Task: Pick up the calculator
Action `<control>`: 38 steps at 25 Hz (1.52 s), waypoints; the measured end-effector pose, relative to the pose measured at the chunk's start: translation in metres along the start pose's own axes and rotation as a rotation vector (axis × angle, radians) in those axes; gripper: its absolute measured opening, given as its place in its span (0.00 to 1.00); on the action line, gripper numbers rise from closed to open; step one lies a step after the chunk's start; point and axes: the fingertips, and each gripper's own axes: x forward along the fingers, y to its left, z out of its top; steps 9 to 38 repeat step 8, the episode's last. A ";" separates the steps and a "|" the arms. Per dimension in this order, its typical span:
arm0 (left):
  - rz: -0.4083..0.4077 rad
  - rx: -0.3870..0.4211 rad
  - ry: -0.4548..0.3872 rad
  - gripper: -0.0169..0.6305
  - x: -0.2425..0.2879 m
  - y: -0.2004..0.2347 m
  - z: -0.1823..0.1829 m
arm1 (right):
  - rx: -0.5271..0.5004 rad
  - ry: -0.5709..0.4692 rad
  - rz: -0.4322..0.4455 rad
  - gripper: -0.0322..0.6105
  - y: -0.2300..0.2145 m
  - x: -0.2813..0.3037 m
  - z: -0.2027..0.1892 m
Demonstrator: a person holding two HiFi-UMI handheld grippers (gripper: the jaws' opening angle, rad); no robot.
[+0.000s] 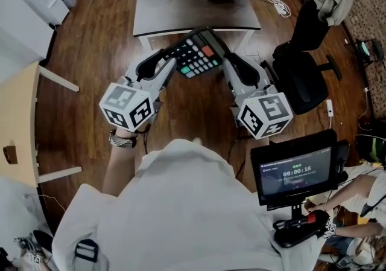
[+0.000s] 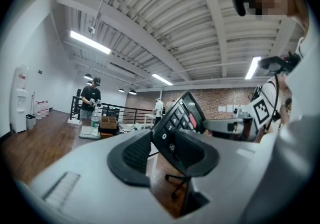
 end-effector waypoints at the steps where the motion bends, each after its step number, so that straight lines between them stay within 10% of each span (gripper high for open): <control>1: 0.000 -0.001 0.000 0.27 0.001 0.001 -0.001 | -0.001 -0.001 0.000 0.17 0.000 0.001 -0.001; 38: 0.009 -0.006 0.004 0.27 0.010 0.010 -0.004 | -0.004 -0.001 0.006 0.17 -0.008 0.011 -0.003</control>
